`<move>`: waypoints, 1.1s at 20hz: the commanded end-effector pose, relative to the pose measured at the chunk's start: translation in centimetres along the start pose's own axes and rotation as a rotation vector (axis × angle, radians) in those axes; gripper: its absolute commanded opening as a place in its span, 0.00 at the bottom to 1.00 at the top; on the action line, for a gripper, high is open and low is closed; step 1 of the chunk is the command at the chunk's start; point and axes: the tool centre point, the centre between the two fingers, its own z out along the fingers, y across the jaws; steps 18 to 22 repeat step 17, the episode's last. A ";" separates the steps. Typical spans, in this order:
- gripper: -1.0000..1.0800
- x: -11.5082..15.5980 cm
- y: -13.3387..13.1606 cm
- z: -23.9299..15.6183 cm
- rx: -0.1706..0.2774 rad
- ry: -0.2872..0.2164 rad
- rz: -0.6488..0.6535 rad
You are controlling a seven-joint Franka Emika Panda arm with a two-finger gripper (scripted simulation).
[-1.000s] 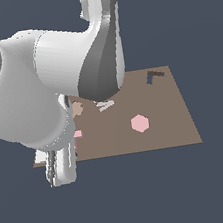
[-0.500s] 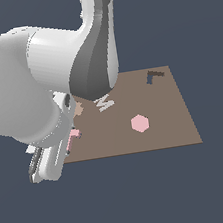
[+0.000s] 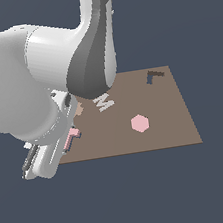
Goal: Insert a designated object into the corresponding slot on a board.
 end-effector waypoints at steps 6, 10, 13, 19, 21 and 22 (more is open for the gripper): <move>0.00 0.0 0.0 0.9 0.000 -0.001 0.004; 0.96 0.0 0.0 1.0 0.000 -0.001 0.004; 0.96 0.0 0.0 1.0 0.000 -0.001 0.004; 0.96 0.0 0.0 1.0 0.000 -0.001 0.004; 0.96 0.0 0.0 1.0 0.000 -0.001 0.004; 0.96 0.0 0.0 1.0 0.000 -0.001 0.004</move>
